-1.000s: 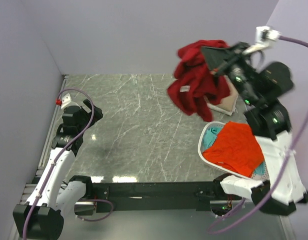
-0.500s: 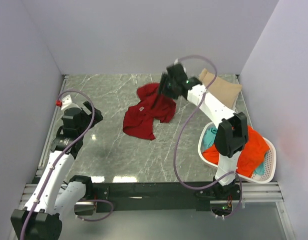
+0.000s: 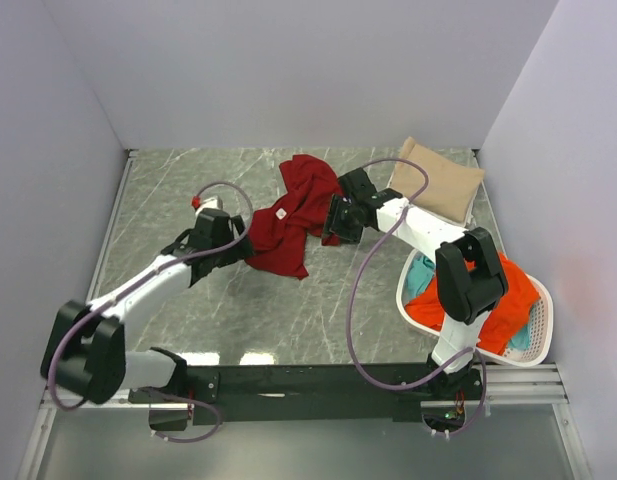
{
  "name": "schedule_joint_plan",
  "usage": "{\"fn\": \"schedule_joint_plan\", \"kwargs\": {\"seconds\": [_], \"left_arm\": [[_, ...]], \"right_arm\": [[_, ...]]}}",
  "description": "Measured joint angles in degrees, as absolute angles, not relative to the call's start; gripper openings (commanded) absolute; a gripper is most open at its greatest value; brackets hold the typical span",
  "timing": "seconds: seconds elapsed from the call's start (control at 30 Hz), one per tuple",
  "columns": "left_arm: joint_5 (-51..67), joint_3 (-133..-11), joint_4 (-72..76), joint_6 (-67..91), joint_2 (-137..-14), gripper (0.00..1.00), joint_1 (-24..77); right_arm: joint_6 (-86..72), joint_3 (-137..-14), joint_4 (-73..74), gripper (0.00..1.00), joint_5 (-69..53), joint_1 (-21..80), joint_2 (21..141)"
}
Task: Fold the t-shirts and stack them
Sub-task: Flatten the tshirt out
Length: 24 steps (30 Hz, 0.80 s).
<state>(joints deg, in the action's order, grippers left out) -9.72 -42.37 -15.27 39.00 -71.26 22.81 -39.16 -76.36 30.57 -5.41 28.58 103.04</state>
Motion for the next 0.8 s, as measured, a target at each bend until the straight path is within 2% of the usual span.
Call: {"fn": "schedule_joint_plan", "kwargs": {"seconds": [0.07,0.27,0.57,0.8], "left_arm": [[-9.10,-44.38,-15.05,38.22,-75.24,0.85,23.05],[-7.18,-52.25,-12.71,35.92,-83.61,0.69,24.23],[-4.75,-59.99,-10.81,33.85,-95.07,0.51,28.12],[-5.45,-65.52,-12.71,33.28,-102.50,0.45,30.48]], "right_arm": [[-39.38,-76.12,29.26,0.58,-6.52,28.64,103.04],[-39.70,-74.61,27.68,0.56,-8.29,29.28,103.04],[-40.56,-70.02,26.20,0.55,-10.02,29.76,103.04],[-41.36,-69.19,24.82,0.55,-11.64,30.26,103.02]]}}
